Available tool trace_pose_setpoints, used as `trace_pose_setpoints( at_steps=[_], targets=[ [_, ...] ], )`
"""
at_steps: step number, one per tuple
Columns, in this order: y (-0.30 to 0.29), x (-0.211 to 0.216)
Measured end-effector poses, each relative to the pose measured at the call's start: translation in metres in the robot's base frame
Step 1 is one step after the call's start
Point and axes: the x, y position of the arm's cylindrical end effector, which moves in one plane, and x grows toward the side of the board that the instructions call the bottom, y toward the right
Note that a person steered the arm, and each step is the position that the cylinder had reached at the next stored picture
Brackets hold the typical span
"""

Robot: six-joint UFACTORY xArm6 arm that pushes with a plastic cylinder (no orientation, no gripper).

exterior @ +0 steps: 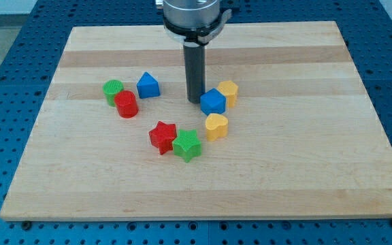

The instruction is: Push the blue cube a bit down

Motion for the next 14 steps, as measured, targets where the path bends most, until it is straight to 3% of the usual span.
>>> trace_pose_setpoints(
  at_steps=[4,7,9,14],
  targets=[
    [0.020,0.000],
    [-0.030,-0.002],
    [0.020,0.001],
    [-0.002,0.011]
  ],
)
